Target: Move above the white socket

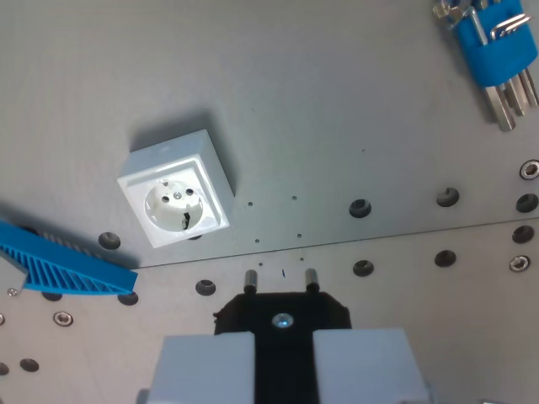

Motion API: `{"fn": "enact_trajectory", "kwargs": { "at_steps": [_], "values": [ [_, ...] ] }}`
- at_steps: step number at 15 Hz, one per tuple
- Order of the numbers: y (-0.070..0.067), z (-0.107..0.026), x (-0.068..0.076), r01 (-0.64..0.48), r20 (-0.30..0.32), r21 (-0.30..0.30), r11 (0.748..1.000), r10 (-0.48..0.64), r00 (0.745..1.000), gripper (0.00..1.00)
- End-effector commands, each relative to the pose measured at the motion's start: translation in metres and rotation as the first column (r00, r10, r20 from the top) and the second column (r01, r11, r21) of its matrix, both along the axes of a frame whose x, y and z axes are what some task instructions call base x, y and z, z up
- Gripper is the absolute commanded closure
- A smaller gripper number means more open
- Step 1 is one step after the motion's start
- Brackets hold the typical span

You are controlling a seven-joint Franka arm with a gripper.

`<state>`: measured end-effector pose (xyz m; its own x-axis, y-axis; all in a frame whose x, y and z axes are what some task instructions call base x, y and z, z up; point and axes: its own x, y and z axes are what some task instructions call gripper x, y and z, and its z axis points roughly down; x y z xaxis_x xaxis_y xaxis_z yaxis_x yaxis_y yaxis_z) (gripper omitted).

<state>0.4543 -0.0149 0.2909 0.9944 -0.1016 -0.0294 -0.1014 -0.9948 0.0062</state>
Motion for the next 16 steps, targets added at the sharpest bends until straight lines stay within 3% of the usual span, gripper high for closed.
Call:
{"fn": "enact_trajectory", "kwargs": {
  "at_steps": [1,16],
  "values": [
    [0.004,-0.013,-0.008,-0.077,0.102,-0.003,0.997,0.077,0.992,1.0],
    [0.032,-0.076,-0.029,-0.214,0.083,-0.003,0.977,0.214,0.973,1.0]
  ]
}}
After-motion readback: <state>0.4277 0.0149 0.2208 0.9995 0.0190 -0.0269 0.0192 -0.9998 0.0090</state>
